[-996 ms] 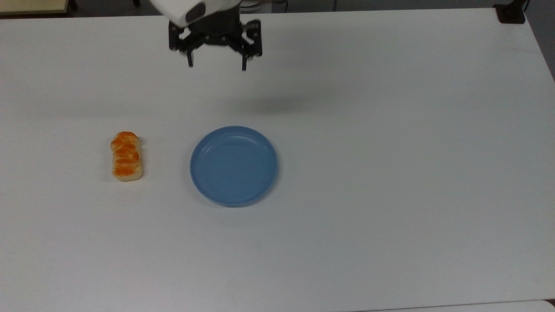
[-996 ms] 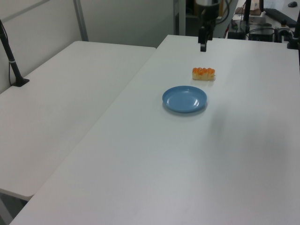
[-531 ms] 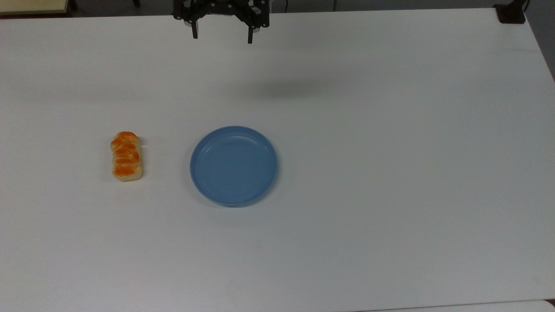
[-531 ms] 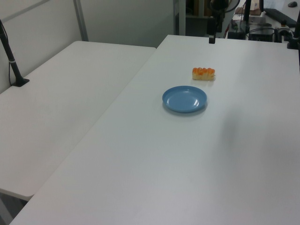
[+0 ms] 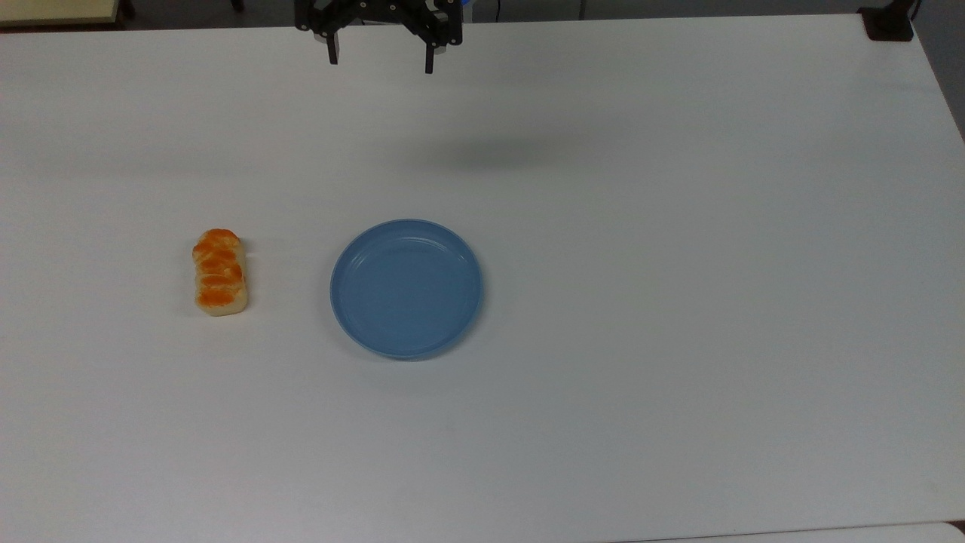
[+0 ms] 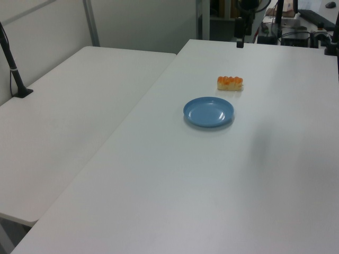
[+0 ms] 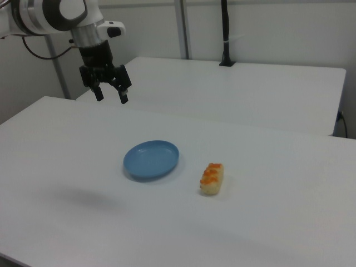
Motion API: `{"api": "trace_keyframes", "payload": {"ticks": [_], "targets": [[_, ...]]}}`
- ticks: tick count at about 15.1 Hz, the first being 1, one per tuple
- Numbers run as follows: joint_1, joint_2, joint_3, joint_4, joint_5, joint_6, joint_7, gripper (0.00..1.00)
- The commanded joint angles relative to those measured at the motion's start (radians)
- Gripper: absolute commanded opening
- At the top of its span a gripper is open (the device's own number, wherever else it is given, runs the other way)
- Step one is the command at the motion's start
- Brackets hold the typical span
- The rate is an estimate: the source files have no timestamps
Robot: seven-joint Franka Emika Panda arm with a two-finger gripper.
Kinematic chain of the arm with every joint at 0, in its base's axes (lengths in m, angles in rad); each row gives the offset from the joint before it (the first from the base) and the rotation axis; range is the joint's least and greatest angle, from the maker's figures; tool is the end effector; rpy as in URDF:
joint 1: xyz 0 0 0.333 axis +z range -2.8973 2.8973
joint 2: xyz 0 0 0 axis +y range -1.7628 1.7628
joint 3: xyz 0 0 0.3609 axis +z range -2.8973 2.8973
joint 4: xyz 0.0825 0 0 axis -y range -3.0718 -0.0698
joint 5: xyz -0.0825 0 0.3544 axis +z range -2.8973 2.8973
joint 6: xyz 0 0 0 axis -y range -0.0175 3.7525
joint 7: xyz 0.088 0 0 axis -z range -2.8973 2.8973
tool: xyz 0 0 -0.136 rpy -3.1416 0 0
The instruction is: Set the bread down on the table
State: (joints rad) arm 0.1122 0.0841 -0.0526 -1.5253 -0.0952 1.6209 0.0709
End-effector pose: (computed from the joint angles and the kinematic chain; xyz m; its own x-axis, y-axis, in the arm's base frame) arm 0.5591 0.0222 0.6202 0.9998 -0.0060 0.0184 -0.0077 -0.9951 0.0983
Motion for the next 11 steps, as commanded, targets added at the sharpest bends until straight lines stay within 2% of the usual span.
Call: {"api": "trace_keyframes", "payload": {"ticks": [1, 11], "targets": [[0.004, -0.037, -0.006, -0.036, 0.018, -0.009, 0.007, 1.0], [0.004, -0.037, -0.006, -0.036, 0.034, -0.009, 0.007, 1.0]]}}
